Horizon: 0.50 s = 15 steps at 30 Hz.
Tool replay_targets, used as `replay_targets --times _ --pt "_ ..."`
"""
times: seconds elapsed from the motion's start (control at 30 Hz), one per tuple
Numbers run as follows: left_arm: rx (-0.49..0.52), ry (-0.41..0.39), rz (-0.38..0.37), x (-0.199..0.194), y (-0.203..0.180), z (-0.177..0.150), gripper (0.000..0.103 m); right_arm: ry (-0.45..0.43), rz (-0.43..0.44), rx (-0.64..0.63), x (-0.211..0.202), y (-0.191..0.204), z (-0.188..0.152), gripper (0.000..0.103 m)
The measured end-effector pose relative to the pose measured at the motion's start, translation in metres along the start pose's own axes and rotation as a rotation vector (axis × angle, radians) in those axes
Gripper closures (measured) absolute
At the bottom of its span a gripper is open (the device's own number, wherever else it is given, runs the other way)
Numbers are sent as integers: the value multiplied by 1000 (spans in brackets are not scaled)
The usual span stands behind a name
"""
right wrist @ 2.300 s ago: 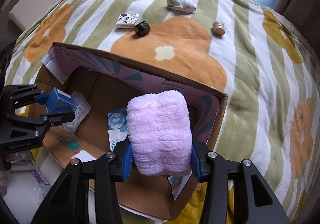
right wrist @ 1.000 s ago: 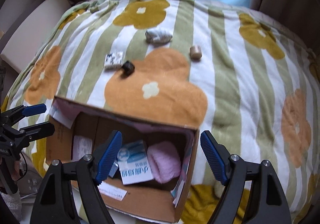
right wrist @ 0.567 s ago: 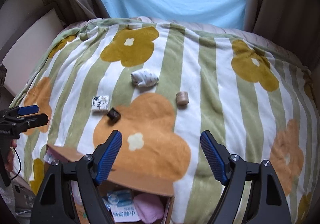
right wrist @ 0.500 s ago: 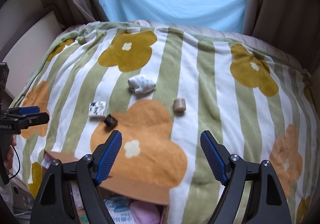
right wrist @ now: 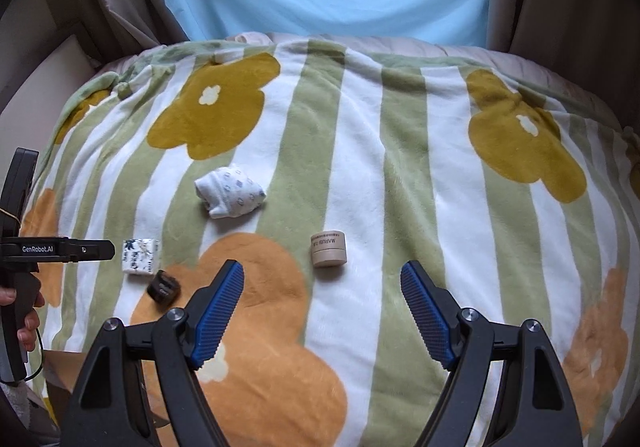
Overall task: Organize objects
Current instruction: 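Withdraw both tools from the box toward the floral packet and beige cylinder, then grasp the floral packet with left tool while right tool grasps the beige cylinder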
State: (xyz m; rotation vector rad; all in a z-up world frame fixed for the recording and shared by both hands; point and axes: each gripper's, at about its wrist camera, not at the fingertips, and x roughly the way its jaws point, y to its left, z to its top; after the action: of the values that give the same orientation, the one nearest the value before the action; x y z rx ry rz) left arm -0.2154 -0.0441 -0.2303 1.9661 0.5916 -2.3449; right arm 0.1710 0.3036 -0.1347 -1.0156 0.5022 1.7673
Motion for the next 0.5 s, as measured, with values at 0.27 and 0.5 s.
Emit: replay_targets --times 0.27,0.5 --pt "-23 52 41 42 7 9 9 64 -2 -6 54 -4 -3 26" --pt "-26 68 71 63 7 9 12 109 -7 10 90 -10 2 32"
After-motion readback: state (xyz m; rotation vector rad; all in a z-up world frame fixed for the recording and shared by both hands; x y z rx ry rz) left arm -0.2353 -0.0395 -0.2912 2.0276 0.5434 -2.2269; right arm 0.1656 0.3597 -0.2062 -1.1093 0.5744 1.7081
